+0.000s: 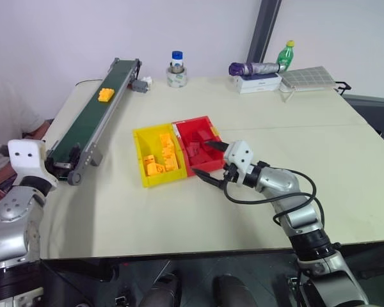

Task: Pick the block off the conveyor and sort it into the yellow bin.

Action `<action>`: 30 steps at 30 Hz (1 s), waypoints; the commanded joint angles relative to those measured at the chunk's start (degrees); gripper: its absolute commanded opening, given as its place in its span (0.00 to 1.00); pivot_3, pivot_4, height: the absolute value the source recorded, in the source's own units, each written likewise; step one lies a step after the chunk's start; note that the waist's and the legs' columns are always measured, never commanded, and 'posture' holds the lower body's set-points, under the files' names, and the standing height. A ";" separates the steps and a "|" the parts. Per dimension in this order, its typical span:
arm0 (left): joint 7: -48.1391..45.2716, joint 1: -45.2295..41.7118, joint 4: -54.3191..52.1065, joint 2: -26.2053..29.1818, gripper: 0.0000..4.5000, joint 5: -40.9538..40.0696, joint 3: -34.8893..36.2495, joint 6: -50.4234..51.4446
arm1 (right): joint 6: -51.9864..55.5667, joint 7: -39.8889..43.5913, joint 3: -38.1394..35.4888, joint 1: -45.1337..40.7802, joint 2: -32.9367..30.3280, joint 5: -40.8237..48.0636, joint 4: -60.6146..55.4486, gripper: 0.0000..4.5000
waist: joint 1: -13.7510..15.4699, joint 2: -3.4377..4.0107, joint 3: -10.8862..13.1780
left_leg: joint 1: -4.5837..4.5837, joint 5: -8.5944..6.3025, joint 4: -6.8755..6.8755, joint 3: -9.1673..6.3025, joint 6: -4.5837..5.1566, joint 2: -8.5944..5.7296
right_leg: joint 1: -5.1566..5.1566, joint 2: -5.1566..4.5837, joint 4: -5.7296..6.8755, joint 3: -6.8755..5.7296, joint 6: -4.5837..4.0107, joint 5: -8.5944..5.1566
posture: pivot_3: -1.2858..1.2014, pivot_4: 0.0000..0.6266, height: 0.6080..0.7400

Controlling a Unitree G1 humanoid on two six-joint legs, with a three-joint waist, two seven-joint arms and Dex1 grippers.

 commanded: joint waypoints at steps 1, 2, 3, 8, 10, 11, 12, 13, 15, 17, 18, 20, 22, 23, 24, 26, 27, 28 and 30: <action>0.60 -3.46 1.14 2.52 0.99 -0.54 1.47 2.39 | -0.83 -0.46 -0.12 -0.95 0.67 0.24 -1.58 1.00 | 0.00 0.00 0.00 | 0.00 0.00 0.00 0.00 0.00 0.00 | 0.00 0.00 0.01 0.00 0.00 0.00 | 0.52 0.24 1.00; 0.47 -4.54 2.05 3.23 0.99 -0.62 1.04 4.19 | -0.86 -0.53 -0.14 -0.91 0.70 0.22 -1.56 1.00 | 0.02 0.00 0.00 | 0.00 0.00 0.00 0.00 0.00 0.00 | 0.00 0.00 0.01 0.00 0.00 0.00 | 0.52 0.24 1.00; 0.12 -5.28 2.81 3.98 0.99 -0.36 0.51 5.43 | -0.87 -0.61 -0.14 -0.87 0.73 0.18 -1.56 1.00 | 0.00 0.00 0.00 | 0.00 0.00 0.00 0.00 0.00 0.00 | 0.00 0.01 0.01 0.00 0.00 0.00 | 0.52 0.24 1.00; -2.52 -10.56 7.26 7.41 0.99 1.16 -2.74 7.80 | -0.82 -1.14 -0.06 -0.54 0.96 0.04 -1.83 1.00 | 0.00 0.00 0.00 | 0.00 0.00 0.00 0.00 0.00 -0.01 | -0.01 0.02 0.01 -0.01 0.02 0.01 | 0.52 0.24 1.00; -3.45 -14.23 10.90 8.54 0.99 1.14 -3.76 9.17 | -0.77 -1.38 -0.03 -0.41 0.98 0.01 -1.97 1.00 | 0.08 0.00 0.00 | 0.00 0.00 0.00 0.00 0.00 -0.01 | -0.01 0.02 0.01 -0.01 0.02 0.01 | 0.52 0.24 1.00; -4.29 -15.68 12.56 9.14 0.99 1.56 -4.60 8.91 | -0.75 -1.45 -0.04 -0.34 0.97 0.02 -2.04 1.00 | 0.07 0.00 0.00 | 0.00 0.01 0.01 -0.01 0.00 -0.01 | -0.01 0.02 0.02 -0.02 0.02 0.01 | 0.52 0.24 1.00; -5.19 -16.79 13.94 9.63 0.99 1.85 -5.32 8.73 | -0.72 -1.53 -0.03 -0.32 0.98 0.02 -2.08 1.00 | 0.04 0.00 0.00 | 0.00 0.01 0.01 -0.01 -0.01 -0.01 | -0.01 0.03 0.03 -0.03 0.02 0.02 | 0.52 0.24 1.00; -6.05 -18.05 15.36 9.90 0.99 1.59 -5.80 9.62 | -0.68 -1.66 -0.07 -0.27 0.98 0.01 -2.13 1.00 | 0.01 0.00 0.00 | 0.00 0.01 0.01 0.00 0.00 -0.01 | -0.01 0.03 0.02 -0.03 0.03 0.02 | 0.52 0.24 1.00; -8.13 -19.92 17.84 10.68 0.99 1.45 -7.12 11.40 | -0.66 -1.84 -0.11 -0.16 0.92 -0.03 -2.23 1.00 | -0.09 0.00 0.00 | 0.00 0.01 0.01 0.00 0.00 -0.01 | -0.01 0.02 0.02 -0.02 0.03 0.02 | 0.52 0.24 1.00; -10.84 -21.51 21.08 11.97 0.99 2.94 -9.30 10.87 | -0.55 -2.02 -0.16 0.27 0.78 -0.08 -2.64 1.00 | -0.25 0.00 0.00 | 0.00 0.01 -0.01 0.01 0.00 -0.01 | -0.03 0.03 0.02 -0.02 0.14 0.08 | 0.52 0.24 1.00; -11.57 -22.52 23.05 12.46 0.99 3.59 -10.05 10.13 | -0.46 -2.10 -0.23 0.54 0.70 -0.05 -2.92 1.00 | -0.21 0.00 0.00 | 0.00 0.01 -0.01 0.01 0.00 -0.01 | -0.04 0.03 0.02 -0.02 0.16 0.09 | 0.52 0.24 1.00; -12.18 -24.75 27.62 13.14 0.99 4.87 -11.10 8.54 | -0.29 -2.28 -0.32 0.84 0.56 -0.03 -3.27 1.00 | -0.20 0.00 0.00 | 0.00 0.01 -0.02 -0.01 0.00 -0.01 | -0.05 0.05 0.03 -0.03 0.17 0.10 | 0.52 0.24 1.00; -12.57 -26.83 31.20 13.00 0.99 5.19 -11.33 7.28 | -0.16 -2.45 -0.31 0.85 0.54 0.00 -3.37 1.00 | -0.16 0.00 0.00 | 0.00 0.01 -0.02 -0.01 -0.01 -0.01 | -0.04 0.04 0.04 -0.02 0.18 0.10 | 0.52 0.24 1.00; -12.90 -27.70 32.50 12.86 0.99 5.17 -11.40 6.95 | -0.13 -2.51 -0.28 0.85 0.52 -0.01 -3.41 1.00 | -0.14 0.00 0.00 | 0.00 0.01 -0.01 0.00 0.00 -0.01 | -0.04 0.04 0.03 -0.02 0.17 0.10 | 0.52 0.24 1.00; -13.16 -28.40 33.58 12.79 0.99 5.39 -11.59 6.46 | -0.10 -2.55 -0.25 0.84 0.50 0.00 -3.43 1.00 | -0.11 0.00 0.00 | 0.00 0.01 -0.01 0.00 0.00 -0.01 | -0.04 0.04 0.02 -0.02 0.18 0.10 | 0.52 0.24 1.00; -13.42 -29.60 35.51 12.79 0.99 6.27 -12.09 4.83 | -0.08 -2.60 -0.22 0.84 0.44 0.01 -3.50 1.00 | -0.10 0.00 0.00 | 0.00 0.01 -0.01 -0.01 0.00 -0.01 | -0.04 0.03 0.02 -0.02 0.18 0.10 | 0.52 0.24 1.00; -13.48 -30.66 37.06 12.73 0.99 6.22 -11.95 4.39 | 0.01 -2.65 -0.27 0.76 0.41 0.06 -3.52 1.00 | -0.09 0.00 0.00 | 0.00 0.01 -0.01 -0.01 -0.01 -0.01 | -0.04 0.03 0.02 -0.02 0.19 0.11 | 0.52 0.24 1.00; -13.54 -31.64 38.55 12.72 0.99 6.33 -11.93 3.81 | 0.06 -2.67 -0.28 0.69 0.35 0.06 -3.51 1.00 | -0.09 0.00 0.00 | 0.00 0.01 -0.01 -0.01 0.00 -0.01 | -0.04 0.03 0.02 -0.02 0.19 0.11 | 0.52 0.24 1.00; -13.89 -33.22 41.00 12.55 0.99 6.39 -11.96 3.08 | 0.19 -2.69 -0.30 0.69 0.28 0.15 -3.62 1.00 | -0.09 0.00 0.00 | 0.00 0.01 -0.01 -0.01 0.00 -0.01 | -0.04 0.03 0.02 -0.03 0.20 0.11 | 0.52 0.24 1.00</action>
